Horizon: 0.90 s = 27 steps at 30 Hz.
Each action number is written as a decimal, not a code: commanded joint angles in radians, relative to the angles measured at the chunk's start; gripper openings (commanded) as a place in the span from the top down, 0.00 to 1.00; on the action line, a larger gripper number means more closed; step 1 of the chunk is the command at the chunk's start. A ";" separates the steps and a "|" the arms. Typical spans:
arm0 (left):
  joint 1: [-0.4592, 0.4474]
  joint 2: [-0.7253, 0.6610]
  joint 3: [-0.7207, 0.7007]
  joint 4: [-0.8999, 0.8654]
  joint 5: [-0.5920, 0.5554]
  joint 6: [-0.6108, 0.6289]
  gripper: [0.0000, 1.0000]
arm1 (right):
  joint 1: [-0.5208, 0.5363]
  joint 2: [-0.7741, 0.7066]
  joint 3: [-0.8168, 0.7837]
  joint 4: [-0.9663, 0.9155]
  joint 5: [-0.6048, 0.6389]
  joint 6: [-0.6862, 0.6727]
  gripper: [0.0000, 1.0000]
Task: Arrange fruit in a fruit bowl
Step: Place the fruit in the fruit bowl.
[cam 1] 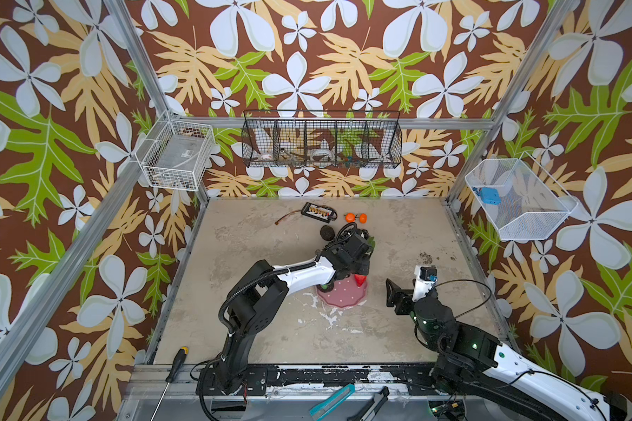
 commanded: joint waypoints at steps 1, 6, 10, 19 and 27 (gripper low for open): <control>0.002 0.007 0.010 -0.014 -0.007 0.010 0.88 | 0.000 0.005 0.006 0.022 -0.021 -0.009 0.13; 0.002 0.010 0.011 -0.010 -0.013 0.012 0.83 | 0.000 0.007 0.018 0.027 -0.040 -0.018 0.13; 0.002 0.007 0.019 -0.011 -0.007 0.008 0.81 | 0.000 0.007 0.021 0.018 -0.041 -0.018 0.13; 0.003 -0.038 0.014 -0.017 0.007 0.014 0.73 | 0.000 0.006 0.019 0.017 -0.029 -0.013 0.12; 0.009 -0.250 -0.110 0.024 0.026 0.024 0.61 | -0.082 0.066 0.097 0.028 -0.099 -0.115 0.00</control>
